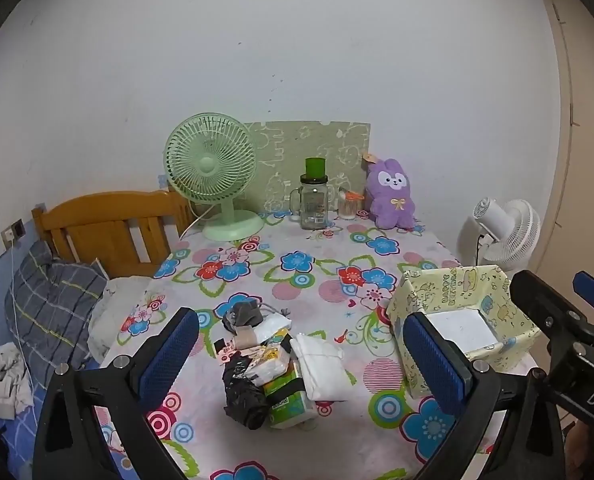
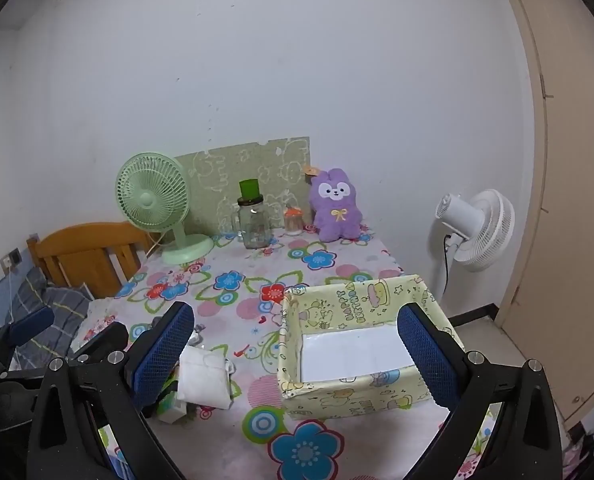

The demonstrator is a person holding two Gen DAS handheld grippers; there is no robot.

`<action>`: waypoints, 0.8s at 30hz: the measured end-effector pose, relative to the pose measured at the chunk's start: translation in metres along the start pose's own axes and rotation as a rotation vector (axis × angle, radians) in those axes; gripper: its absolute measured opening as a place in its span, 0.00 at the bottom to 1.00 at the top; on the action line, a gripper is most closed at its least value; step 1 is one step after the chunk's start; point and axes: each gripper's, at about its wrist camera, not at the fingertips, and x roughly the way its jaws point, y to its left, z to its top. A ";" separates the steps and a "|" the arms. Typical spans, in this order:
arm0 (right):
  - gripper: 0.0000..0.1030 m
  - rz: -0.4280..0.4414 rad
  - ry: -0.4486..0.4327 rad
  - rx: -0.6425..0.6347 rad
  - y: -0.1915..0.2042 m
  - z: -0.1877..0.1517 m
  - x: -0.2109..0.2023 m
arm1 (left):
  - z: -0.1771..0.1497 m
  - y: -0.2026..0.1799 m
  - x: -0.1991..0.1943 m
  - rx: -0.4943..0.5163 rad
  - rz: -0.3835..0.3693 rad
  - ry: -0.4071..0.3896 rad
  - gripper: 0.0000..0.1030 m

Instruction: Organize soft objects

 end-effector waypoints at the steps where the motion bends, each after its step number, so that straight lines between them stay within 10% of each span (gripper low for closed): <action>1: 1.00 -0.002 0.003 -0.001 0.001 0.000 0.002 | 0.000 0.000 0.000 0.000 -0.001 0.001 1.00; 24: 1.00 -0.004 0.009 -0.002 0.005 0.000 0.006 | 0.004 -0.006 0.000 0.004 -0.002 0.000 1.00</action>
